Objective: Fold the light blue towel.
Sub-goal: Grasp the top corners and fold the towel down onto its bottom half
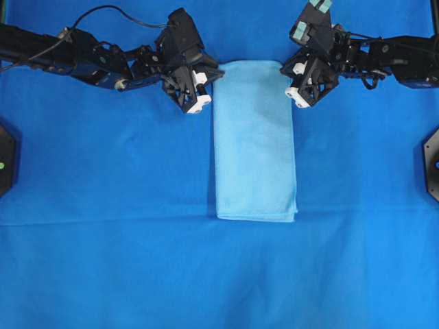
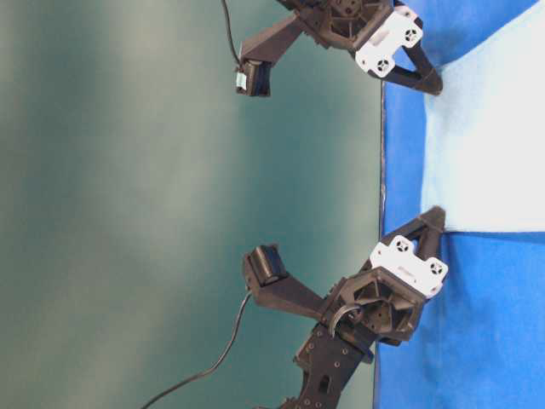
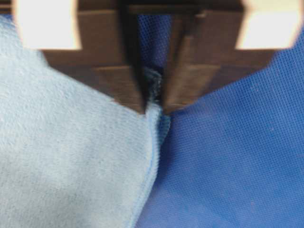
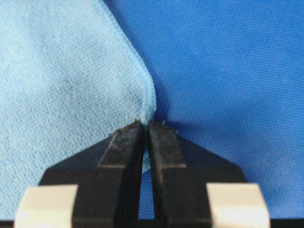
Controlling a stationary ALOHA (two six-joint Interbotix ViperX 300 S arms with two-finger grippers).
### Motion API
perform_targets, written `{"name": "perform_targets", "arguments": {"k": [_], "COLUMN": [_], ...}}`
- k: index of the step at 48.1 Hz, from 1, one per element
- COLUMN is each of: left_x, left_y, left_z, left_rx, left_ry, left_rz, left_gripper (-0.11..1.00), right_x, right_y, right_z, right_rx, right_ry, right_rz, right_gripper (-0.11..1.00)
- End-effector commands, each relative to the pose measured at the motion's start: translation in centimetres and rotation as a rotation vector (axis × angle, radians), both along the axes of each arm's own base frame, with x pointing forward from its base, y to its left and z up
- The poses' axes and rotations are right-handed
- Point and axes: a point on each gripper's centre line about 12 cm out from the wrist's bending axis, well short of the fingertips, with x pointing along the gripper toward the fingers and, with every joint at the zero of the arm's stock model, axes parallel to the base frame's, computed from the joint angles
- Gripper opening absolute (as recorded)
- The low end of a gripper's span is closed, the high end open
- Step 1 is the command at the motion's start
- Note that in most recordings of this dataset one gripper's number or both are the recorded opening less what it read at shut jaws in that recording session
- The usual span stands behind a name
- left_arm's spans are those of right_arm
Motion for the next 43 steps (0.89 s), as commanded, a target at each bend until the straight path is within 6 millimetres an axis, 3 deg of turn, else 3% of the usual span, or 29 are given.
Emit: {"name": "perform_targets", "arguments": {"k": [1,10,24,30,43], "left_x": [0.2,0.4,0.2,0.2,0.2], "left_y": [0.3,0.5,1.7,2.4,1.5], "left_z": [0.8,1.4,4.6,5.1,6.3], "left_rx": [0.012,0.026,0.094,0.107,0.106], "left_ry": [-0.018,-0.019,-0.047,-0.042,-0.038], "left_rz": [0.003,-0.003,-0.007,-0.002,-0.023], "left_gripper": [0.06,0.02,0.02,0.02,0.02], "right_x": [-0.2,-0.1,-0.2,-0.3,-0.4], "right_y": [-0.1,-0.2,-0.7,-1.0,-0.7], "right_z": [0.4,0.8,4.3,4.9,5.8], "right_rx": [0.0,-0.004,-0.06,-0.071,-0.073], "right_ry": [-0.008,-0.018,-0.066,-0.066,-0.08], "right_rz": [-0.013,-0.016,-0.023,-0.03,-0.036], "right_gripper": [0.03,0.03,0.03,0.03,0.03]}}
